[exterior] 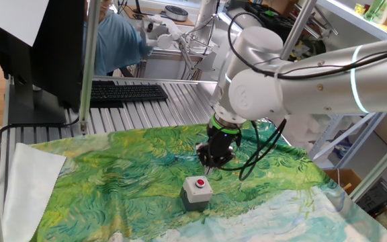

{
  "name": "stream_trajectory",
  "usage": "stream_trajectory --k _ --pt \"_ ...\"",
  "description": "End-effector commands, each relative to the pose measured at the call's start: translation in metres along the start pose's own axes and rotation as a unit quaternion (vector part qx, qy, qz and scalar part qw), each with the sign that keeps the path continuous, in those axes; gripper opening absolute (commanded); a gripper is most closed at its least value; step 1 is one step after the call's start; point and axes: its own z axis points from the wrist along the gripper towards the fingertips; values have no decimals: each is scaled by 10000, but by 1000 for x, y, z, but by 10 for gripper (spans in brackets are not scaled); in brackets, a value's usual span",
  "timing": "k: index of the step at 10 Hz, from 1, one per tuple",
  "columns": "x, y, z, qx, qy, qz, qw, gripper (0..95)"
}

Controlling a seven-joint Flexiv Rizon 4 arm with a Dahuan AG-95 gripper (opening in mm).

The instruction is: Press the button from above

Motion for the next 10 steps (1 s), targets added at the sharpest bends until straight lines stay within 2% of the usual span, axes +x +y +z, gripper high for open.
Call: stream_trajectory --k 1,6,10 --pt "0 -1 4 4 -22 -19 10000 0" --pt "7 -2 17 -8 -58 -17 10000 0" --pt "5 -4 24 -32 -46 -28 10000 0"
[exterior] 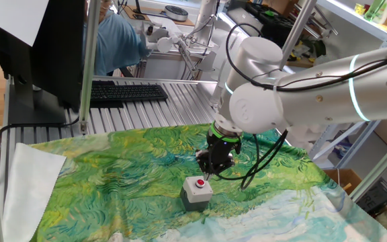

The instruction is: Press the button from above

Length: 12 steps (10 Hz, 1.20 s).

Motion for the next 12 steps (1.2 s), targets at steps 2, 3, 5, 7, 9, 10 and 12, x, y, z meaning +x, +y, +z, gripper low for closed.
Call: stream_trajectory --k 2,3,5,7,9,10,12 --pt "-2 1 10 -10 -22 -4 10000 0" --pt "-2 2 12 -14 -30 -4 10000 0" --pt "-2 2 15 -23 -34 7 10000 0" --pt "-2 3 20 -37 -29 9 10000 0" --pt "-3 3 24 -42 -54 17 10000 0" --pt "-3 3 24 -47 -62 25 10000 0" --pt "-5 4 24 -58 -66 31 10000 0"
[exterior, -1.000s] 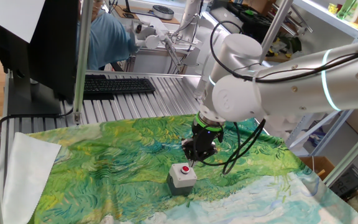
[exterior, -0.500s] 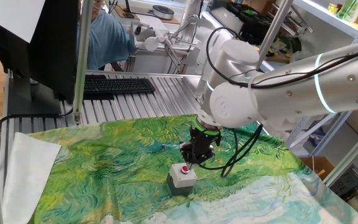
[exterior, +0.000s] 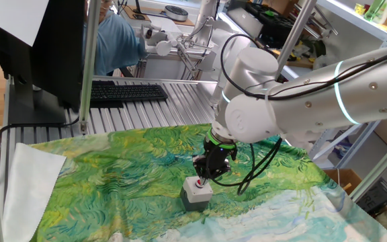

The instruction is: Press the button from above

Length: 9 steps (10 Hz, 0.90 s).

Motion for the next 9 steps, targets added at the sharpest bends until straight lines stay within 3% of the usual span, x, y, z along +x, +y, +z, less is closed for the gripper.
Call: stream_trajectory --k 1,9 --pt "0 0 -1 -7 25 -2 10000 0" --pt "-2 0 8 -50 -98 -2 9999 0"
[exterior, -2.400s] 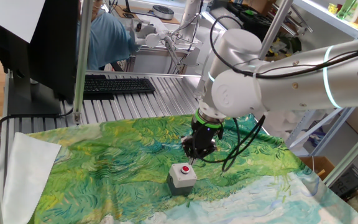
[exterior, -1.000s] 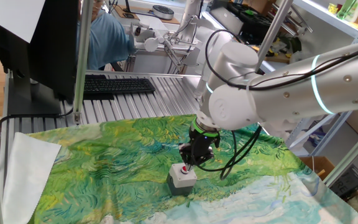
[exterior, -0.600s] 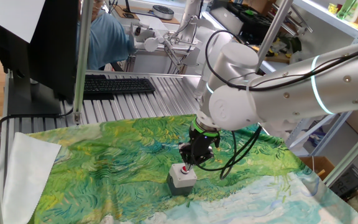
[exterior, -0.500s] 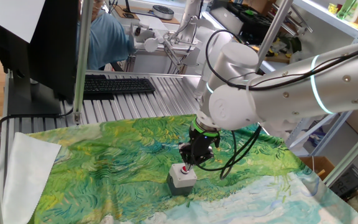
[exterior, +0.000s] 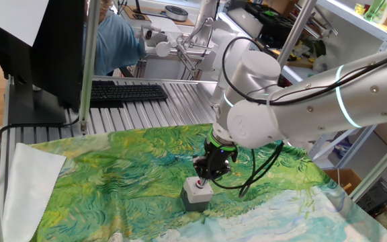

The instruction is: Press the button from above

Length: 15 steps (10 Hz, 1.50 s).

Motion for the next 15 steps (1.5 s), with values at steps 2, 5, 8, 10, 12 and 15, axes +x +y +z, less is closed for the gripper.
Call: stream_trajectory --k 2,5,8,10,12,15 --pt "0 0 5 -26 -1 -22 10000 0" --pt "-7 4 2 -49 -12 2 10000 0" --pt "-8 5 2 -30 -19 16 10000 0" --pt "-7 5 4 -43 -43 15 10000 0" --pt "-7 5 10 -76 -149 37 9999 0" --pt "-4 4 20 -73 -246 64 9996 0"
